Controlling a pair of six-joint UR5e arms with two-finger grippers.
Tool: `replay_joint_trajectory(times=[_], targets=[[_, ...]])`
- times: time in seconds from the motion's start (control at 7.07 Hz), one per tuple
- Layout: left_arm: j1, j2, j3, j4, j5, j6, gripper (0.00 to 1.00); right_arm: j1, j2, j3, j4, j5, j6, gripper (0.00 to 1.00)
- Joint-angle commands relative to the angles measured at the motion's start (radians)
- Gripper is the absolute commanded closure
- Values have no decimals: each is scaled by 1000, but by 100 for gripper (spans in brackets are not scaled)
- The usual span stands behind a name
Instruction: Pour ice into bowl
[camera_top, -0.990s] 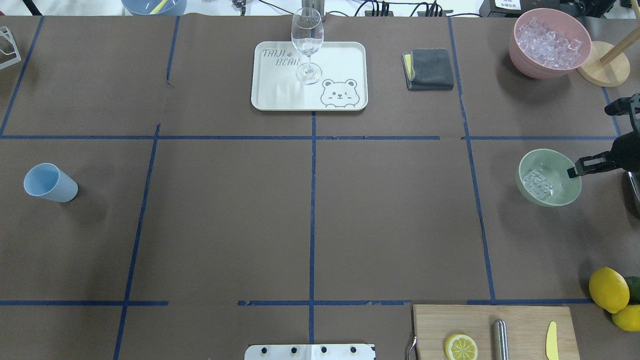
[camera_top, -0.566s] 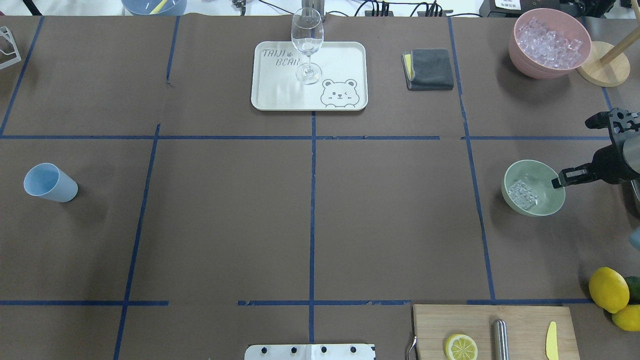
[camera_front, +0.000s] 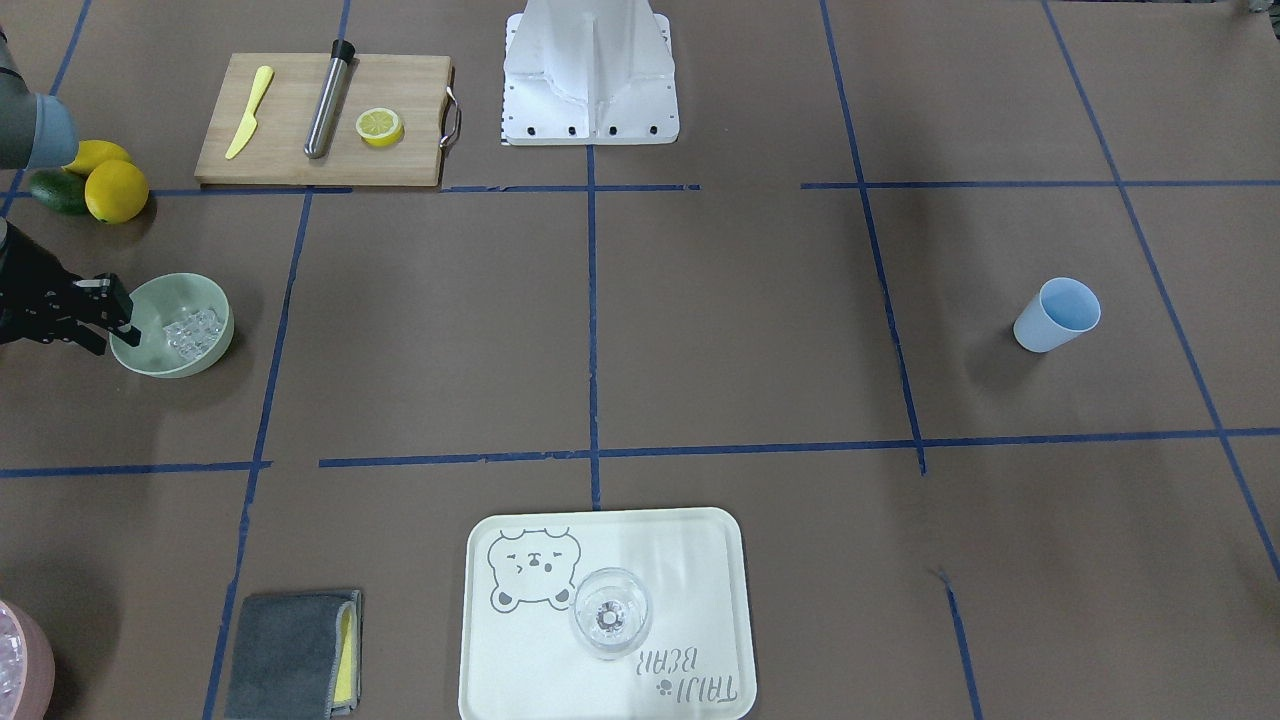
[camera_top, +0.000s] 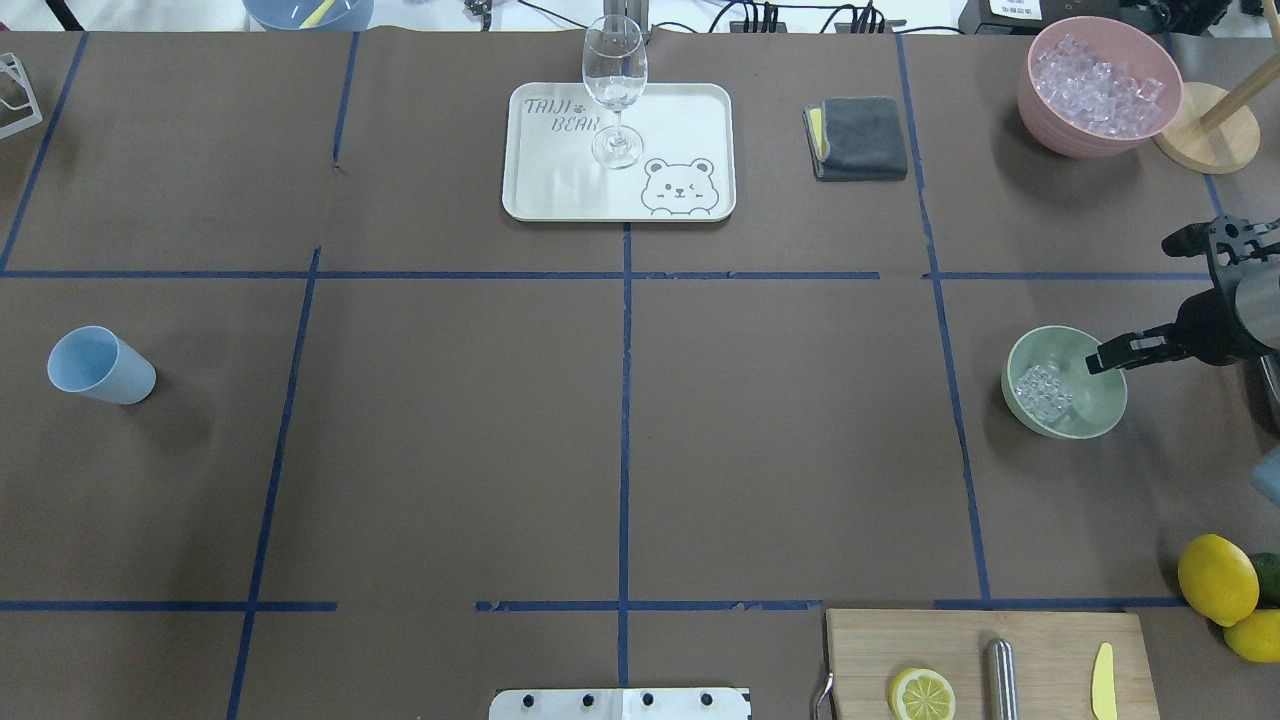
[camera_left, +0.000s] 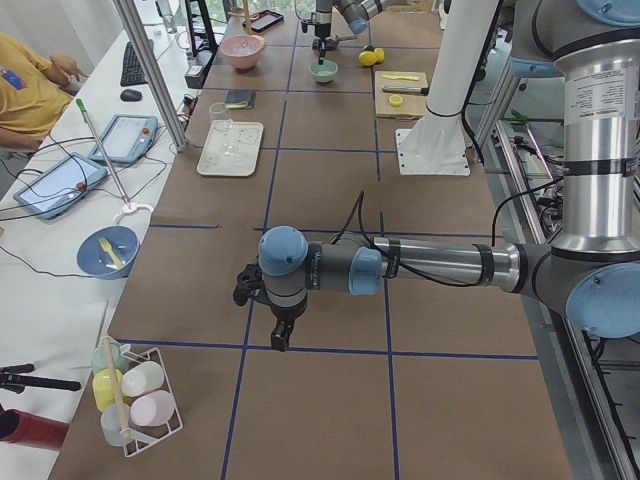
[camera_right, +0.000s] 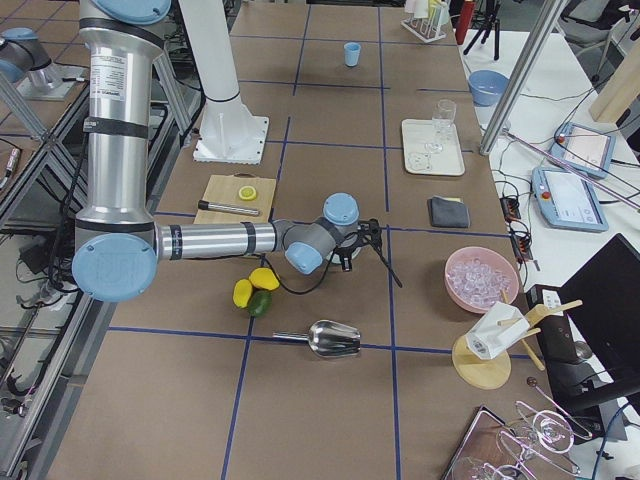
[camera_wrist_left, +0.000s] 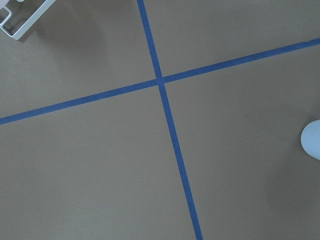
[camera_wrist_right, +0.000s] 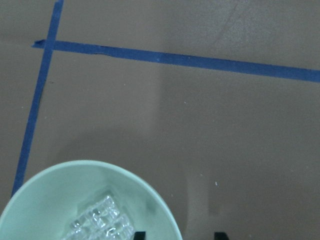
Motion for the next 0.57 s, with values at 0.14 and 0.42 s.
replay_joint_trajectory(times=[0.14,0.42], targets=[[-1,2,0,2,0,0,0,200,0,12,-131,14,-217,0],[-1,5,2,0,0,-2,0,444,4,52,-457,59,-598,0]])
